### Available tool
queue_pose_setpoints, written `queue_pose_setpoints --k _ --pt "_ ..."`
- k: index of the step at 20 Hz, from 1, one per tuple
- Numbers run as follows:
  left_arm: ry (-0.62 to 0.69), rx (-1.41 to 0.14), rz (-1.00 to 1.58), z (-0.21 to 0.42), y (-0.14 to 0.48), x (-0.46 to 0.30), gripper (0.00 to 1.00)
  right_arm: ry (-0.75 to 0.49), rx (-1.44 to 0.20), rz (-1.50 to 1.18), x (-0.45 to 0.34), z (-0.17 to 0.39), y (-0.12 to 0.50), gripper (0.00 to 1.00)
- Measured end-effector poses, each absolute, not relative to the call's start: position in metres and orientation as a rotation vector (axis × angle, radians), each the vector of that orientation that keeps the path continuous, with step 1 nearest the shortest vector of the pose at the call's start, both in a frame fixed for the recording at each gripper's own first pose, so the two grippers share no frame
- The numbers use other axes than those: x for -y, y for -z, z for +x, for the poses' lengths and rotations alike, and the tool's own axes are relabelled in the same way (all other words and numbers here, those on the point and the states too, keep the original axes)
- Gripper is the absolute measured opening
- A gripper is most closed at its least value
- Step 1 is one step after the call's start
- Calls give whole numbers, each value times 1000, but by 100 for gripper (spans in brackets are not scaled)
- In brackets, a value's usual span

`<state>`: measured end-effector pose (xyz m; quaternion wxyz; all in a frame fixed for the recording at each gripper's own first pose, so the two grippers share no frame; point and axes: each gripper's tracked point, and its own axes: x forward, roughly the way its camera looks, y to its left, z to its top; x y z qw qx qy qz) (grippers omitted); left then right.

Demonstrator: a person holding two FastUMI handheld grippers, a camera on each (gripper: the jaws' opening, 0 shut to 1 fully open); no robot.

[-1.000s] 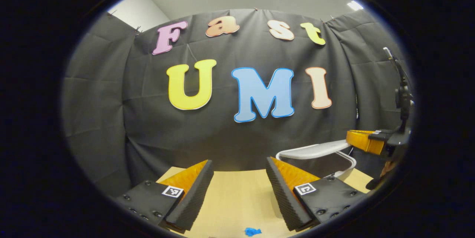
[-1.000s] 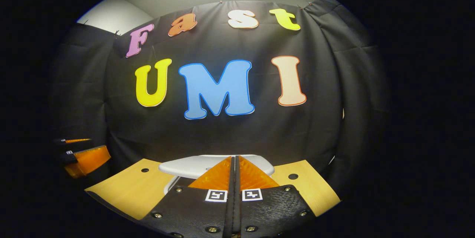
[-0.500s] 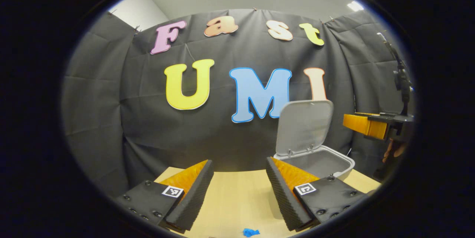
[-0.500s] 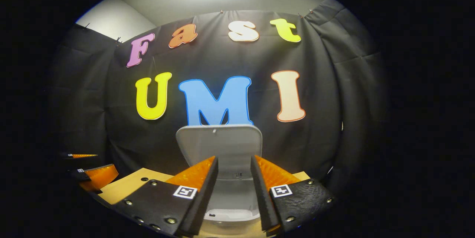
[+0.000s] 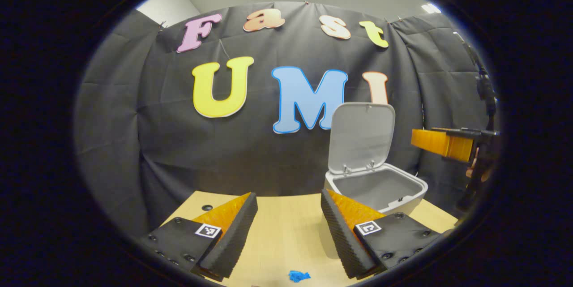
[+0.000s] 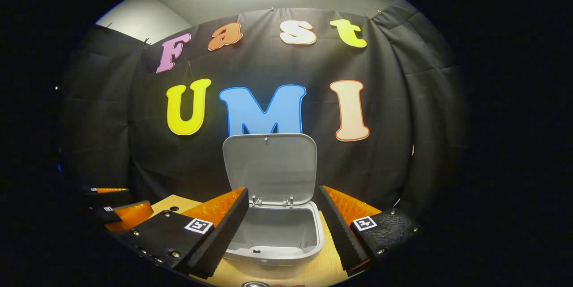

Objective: Press the lid of the desktop garbage bin to open it, pick up the crumpled paper on the desktop and throw it into the bin, then pick up the pop can on the desktop and drop it into the bin, and finally close the garbage bin lid.

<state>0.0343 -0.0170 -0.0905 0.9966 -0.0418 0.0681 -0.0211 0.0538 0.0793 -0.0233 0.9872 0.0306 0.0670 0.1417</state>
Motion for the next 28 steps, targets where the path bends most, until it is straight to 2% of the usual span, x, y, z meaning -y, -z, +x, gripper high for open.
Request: queue_pose_setpoints --k 6,15,22,28 --pt "79 -320 -136 24 192 29 94 -250 -167 61 -63 50 34 98" --pt "89 -578 -181 13 325 39 96 -170 -230 68 -31 38 56 98" --pt "103 -727 -167 -2 397 52 96 -90 -280 72 2 22 71 98" --pt "108 -803 -140 -4 431 47 96 -46 -309 71 21 11 77 98"
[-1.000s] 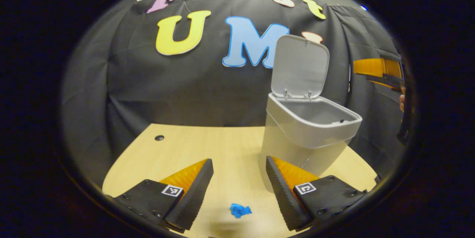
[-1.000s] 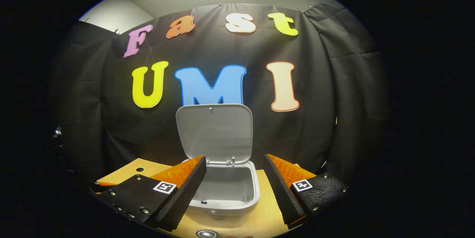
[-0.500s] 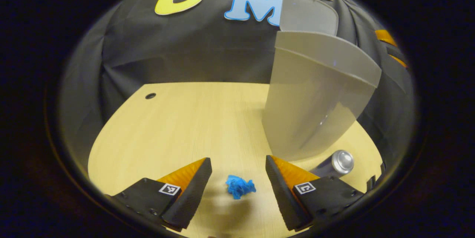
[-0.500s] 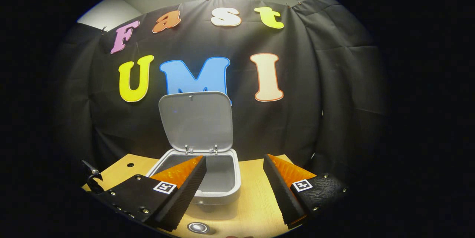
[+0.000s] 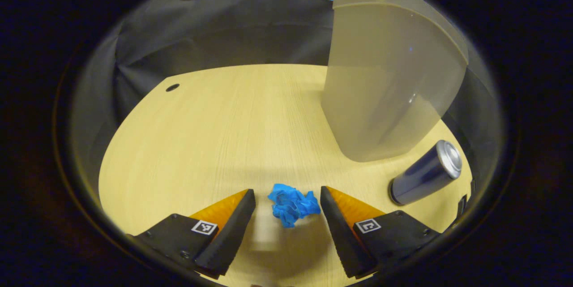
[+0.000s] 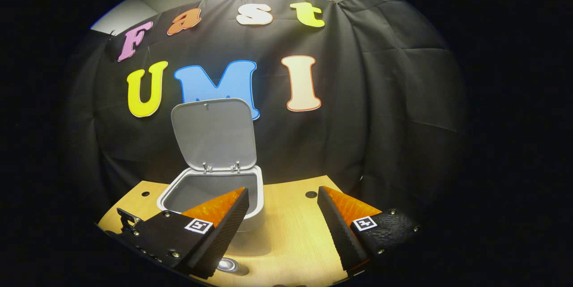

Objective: Press the lid of the desktop garbage bin to open it, pick up the crumpled paper on the desktop and throw it into the bin, then pick up the pop can on the desktop and drop it into the bin, and finally close the garbage bin lid.

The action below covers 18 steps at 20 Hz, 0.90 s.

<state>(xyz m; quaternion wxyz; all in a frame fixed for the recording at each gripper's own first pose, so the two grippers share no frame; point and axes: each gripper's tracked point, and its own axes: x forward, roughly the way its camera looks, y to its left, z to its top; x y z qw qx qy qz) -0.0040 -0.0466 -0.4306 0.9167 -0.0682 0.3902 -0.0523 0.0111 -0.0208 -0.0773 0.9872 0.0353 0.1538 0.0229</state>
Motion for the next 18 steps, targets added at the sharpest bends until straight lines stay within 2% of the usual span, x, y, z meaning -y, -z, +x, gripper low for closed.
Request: queue_pose_setpoints --k 11,16,18 --pt "69 -801 -66 -4 444 44 94 -24 -336 100 24 12 88 98" --pt "57 -803 -69 -1 443 36 48 -31 -341 103 20 16 91 98" --pt "49 -807 -80 2 442 33 47 -34 -346 102 19 18 93 98"
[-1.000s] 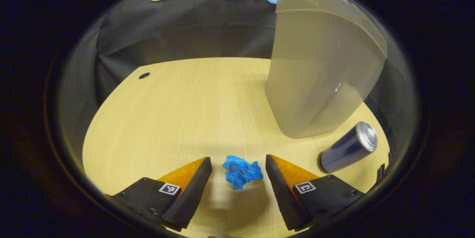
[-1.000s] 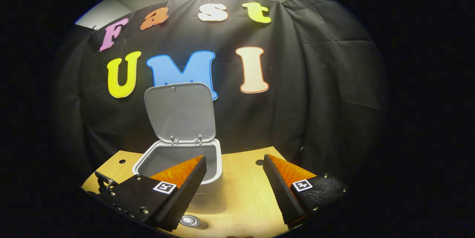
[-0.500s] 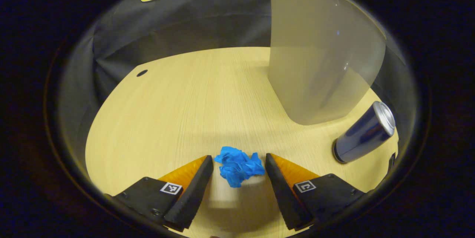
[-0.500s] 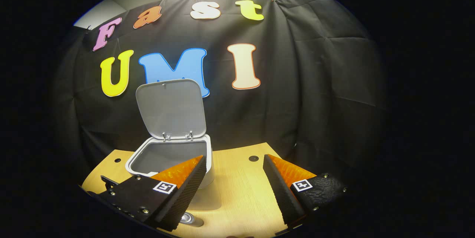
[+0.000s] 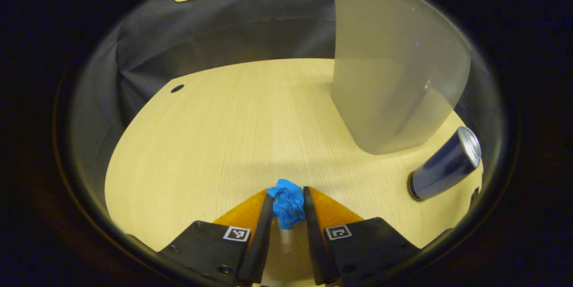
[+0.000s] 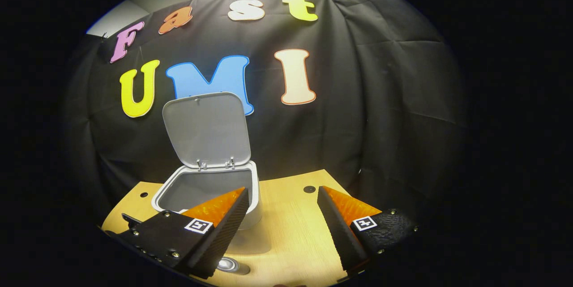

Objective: Press the lid of the desktop garbage bin to open it, pick up the crumpled paper on the desktop and throw it into the bin, then pick up the pop can on the desktop and drop it into the bin, and finally close the garbage bin lid.

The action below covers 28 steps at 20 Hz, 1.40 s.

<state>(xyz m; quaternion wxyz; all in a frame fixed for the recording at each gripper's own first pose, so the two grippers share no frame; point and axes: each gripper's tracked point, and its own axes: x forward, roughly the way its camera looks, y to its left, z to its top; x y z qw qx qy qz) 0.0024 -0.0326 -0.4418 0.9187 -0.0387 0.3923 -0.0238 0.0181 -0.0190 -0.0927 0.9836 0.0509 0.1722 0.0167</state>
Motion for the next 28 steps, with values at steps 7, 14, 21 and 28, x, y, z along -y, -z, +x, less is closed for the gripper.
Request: queue_pose_setpoints --k 7,14,21,28 --pt "3 -700 -96 32 388 5 47 -58 -350 98 10 24 95 98" --pt "-13 -518 -123 69 299 -6 48 -85 -352 112 -1 23 99 98" --pt "14 -324 -130 96 205 7 46 -86 -362 120 -1 17 105 98" --pt "94 -104 -112 108 97 40 48 -59 -370 133 7 13 111 98"
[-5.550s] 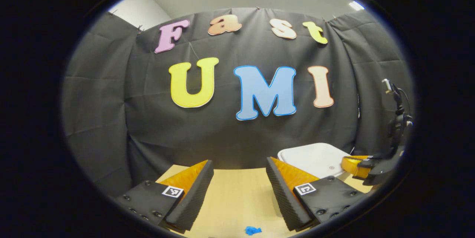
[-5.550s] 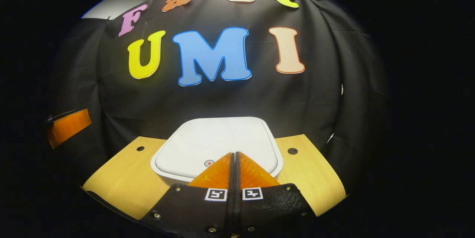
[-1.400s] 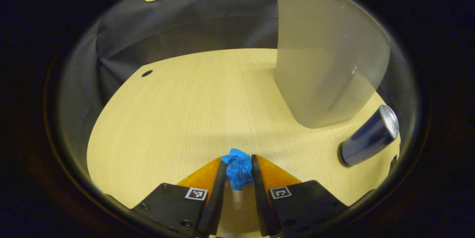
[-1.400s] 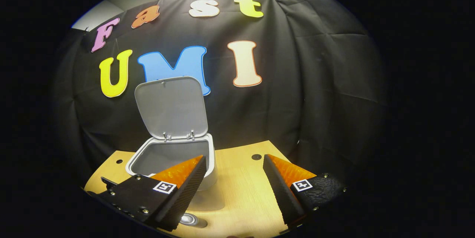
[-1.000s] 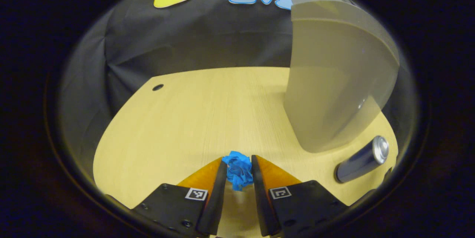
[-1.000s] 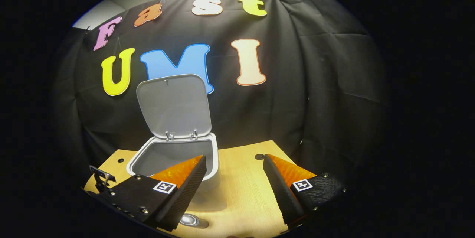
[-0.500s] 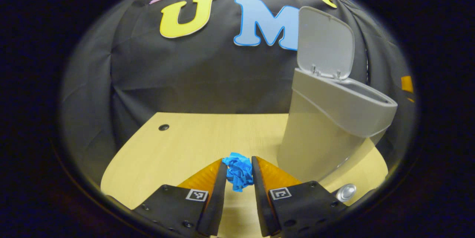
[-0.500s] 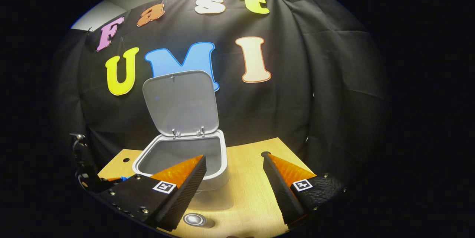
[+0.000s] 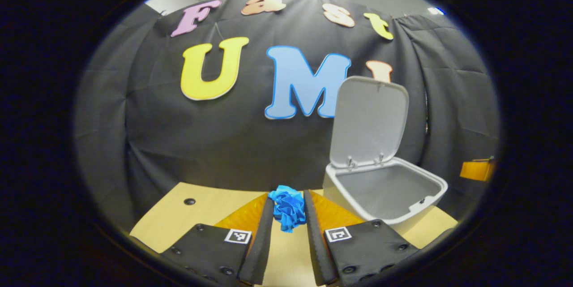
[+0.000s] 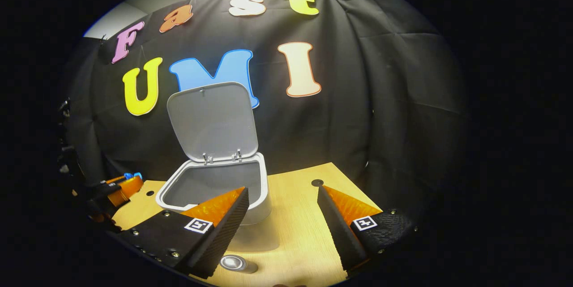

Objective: Press the lid of the desktop garbage bin to open it, pick up the crumpled paper on the desktop and throw it into the bin, then pick up the pop can on the desktop and drop it into the bin, and finally close the garbage bin lid.

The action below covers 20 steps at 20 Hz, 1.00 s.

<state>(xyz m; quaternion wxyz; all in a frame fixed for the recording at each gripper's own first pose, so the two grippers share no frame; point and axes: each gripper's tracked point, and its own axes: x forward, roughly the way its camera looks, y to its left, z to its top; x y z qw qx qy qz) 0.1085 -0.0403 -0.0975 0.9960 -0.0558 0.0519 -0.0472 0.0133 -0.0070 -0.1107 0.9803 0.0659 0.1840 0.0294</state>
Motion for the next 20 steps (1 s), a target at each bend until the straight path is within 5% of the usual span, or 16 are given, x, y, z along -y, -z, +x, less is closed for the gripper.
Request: queue_pose_setpoints --k 6,15,18,20 --pt "210 8 -80 110 44 94 43 -39 -371 136 15 11 113 98" --pt "347 -9 -73 113 44 174 46 23 -390 148 40 -5 124 98" --pt "355 -19 -71 114 46 181 79 36 -394 154 45 -8 128 98" --pt "357 -26 -71 115 49 183 85 38 -395 159 46 -8 127 98"
